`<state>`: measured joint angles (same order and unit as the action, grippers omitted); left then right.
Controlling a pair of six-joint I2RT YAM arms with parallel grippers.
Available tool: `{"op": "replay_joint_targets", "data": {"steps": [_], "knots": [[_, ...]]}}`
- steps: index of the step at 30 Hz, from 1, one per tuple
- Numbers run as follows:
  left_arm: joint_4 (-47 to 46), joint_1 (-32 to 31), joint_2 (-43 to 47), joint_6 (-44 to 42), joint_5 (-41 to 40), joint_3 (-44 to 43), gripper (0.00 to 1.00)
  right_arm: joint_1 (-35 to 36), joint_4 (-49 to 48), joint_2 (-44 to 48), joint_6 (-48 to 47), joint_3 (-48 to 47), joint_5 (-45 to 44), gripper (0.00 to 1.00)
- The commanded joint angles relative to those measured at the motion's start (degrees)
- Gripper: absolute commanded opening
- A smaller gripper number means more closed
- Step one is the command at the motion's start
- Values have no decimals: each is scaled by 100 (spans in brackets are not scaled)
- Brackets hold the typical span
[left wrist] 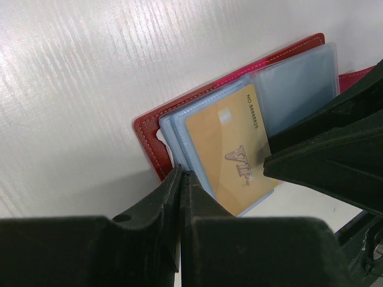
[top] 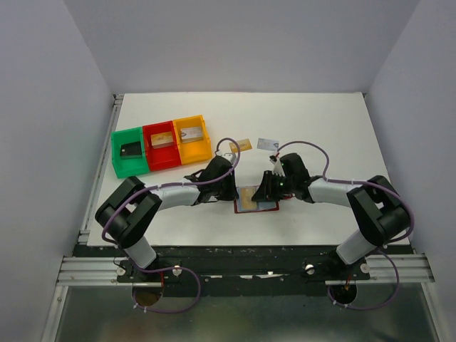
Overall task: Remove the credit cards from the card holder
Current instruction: Remove the credit card from the card holder.
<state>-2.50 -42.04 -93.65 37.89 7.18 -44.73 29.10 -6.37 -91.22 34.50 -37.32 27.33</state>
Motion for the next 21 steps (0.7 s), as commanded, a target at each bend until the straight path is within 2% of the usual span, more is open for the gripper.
{"op": "replay_joint_targets", "data": {"steps": [1,8,17,21], "knots": [[101,12,-101,-1,29,-89,15,-71,-250,-168,100,111,150,32],[233,12,127,-27,-85,-97,17,-124,-356,-238,101,190,193,22],[163,3,628,-27,-147,-106,20,-142,-444,-238,92,243,229,19],[66,12,480,-80,20,-246,21,-150,-505,-230,109,252,264,17]]}}
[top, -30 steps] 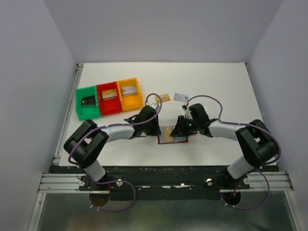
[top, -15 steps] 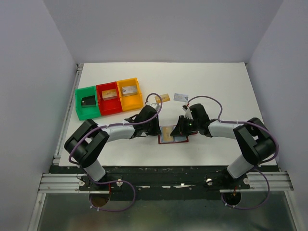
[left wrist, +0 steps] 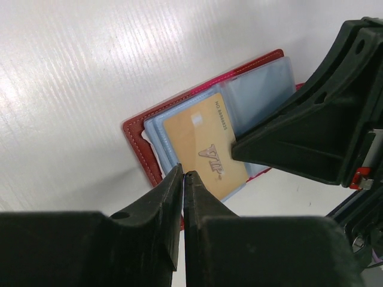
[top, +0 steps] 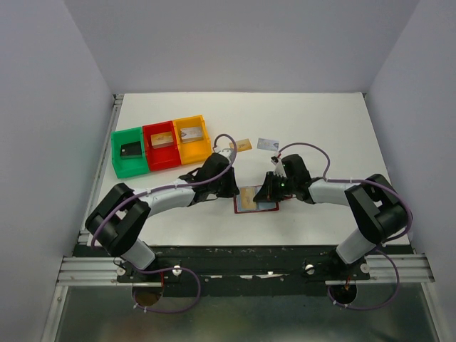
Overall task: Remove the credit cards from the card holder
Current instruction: Remove the credit card from the card holder.
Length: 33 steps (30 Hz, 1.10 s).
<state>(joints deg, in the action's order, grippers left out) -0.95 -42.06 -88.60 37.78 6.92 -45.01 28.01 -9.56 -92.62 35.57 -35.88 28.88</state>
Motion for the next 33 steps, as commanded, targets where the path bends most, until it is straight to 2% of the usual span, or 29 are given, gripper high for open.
{"op": "replay_joint_targets", "data": {"steps": [1,10,20,33], "knots": [[-89,14,-96,-69,90,-244,20,-41,-186,-90,11,107,126,17],[-37,14,-500,-25,-32,-210,16,-68,-450,-90,195,160,302,24],[42,14,-711,-8,-85,-183,12,-120,-810,-160,415,230,566,24],[-54,14,-835,45,-59,-69,7,-296,-2066,-529,1030,547,1198,27]]}}
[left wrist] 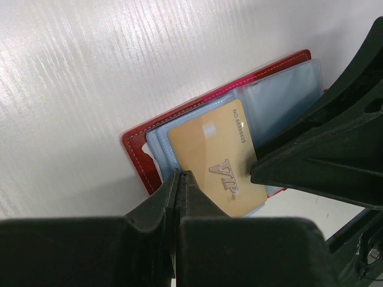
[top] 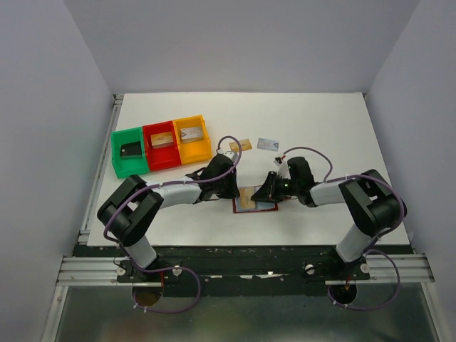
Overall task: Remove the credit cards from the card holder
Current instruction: Remove the credit card from the card holder.
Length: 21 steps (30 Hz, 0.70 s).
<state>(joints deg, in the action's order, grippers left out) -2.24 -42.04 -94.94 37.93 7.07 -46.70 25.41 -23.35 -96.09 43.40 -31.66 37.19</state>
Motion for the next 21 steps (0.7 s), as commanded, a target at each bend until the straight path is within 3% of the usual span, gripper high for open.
{"op": "replay_joint_targets", "data": {"steps": [1,17,21], "knots": [[66,12,-201,39,-74,108,7,-45,-784,-208,283,142,411,27],[-189,-15,-166,100,58,222,3,-45,-1356,-621,652,160,597,29],[-163,-15,-43,100,14,258,3,-36,-1338,-647,644,178,517,23]]}}
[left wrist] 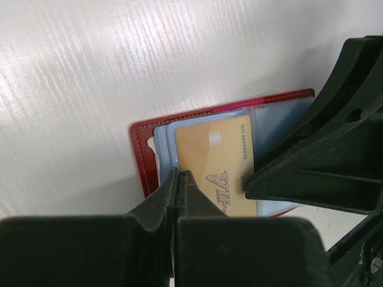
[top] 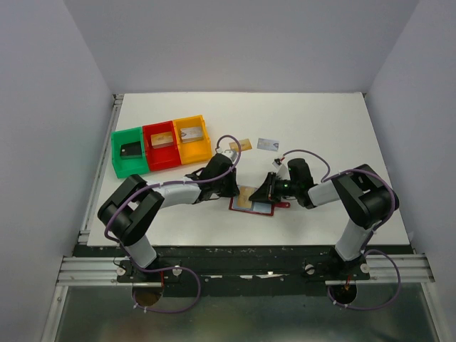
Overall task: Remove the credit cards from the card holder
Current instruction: Remove the credit card from the card holder.
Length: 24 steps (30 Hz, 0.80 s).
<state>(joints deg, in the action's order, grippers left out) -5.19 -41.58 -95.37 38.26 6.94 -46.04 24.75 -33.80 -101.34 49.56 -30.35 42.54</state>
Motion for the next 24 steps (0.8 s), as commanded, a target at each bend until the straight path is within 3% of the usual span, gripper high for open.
{"op": "replay_joint_targets", "data": {"steps": [1,11,21,24], "knots": [[150,-60,19,67,18,209,3,12,-294,-123,36,55,-27,21],[325,-60,212,76,-245,271,0,-23,-136,-35,-87,55,-9,11],[378,-52,159,111,-290,262,0,-50,198,167,-298,47,-18,17],[387,-52,177,120,-298,262,0,-50,199,185,-298,55,-27,14]]}}
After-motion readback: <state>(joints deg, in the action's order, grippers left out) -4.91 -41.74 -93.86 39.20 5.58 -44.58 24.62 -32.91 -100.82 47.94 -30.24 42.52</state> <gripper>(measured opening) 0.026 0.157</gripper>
